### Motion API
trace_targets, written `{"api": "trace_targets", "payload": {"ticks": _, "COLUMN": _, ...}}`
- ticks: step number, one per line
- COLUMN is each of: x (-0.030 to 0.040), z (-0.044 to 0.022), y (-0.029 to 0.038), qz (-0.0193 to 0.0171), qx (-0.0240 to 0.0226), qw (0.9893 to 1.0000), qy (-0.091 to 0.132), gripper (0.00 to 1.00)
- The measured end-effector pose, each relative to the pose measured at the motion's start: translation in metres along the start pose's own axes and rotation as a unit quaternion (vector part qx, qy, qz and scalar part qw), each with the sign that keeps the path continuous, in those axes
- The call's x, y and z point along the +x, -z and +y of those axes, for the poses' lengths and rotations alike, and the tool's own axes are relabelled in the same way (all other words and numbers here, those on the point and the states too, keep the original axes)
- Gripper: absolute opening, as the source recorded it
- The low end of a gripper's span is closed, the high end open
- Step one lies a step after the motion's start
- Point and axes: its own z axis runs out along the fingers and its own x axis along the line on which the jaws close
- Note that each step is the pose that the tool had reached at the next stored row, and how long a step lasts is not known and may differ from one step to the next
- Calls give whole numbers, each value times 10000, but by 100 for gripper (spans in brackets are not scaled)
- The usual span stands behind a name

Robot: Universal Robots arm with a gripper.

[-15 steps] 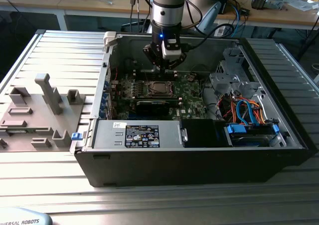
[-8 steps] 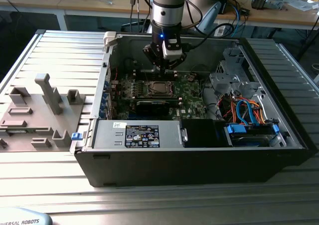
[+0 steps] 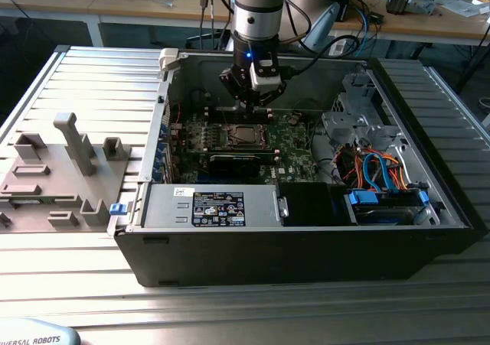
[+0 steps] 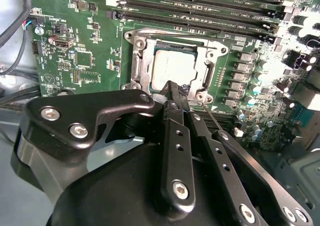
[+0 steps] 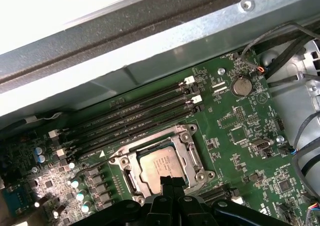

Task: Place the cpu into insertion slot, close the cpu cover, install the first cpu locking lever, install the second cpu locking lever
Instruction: 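Install the first cpu locking lever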

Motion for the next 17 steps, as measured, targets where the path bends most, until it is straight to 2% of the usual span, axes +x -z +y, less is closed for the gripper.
{"api": "trace_targets", "payload": {"ticks": 11, "x": 0, "z": 0, "y": 0, "qz": -1, "qx": -3, "qw": 10000, "qy": 94, "gripper": 11}}
{"api": "trace_targets", "payload": {"ticks": 17, "x": 1, "z": -1, "y": 0, "qz": 6, "qx": -26, "qw": 9999, "qy": 119, "gripper": 11}}
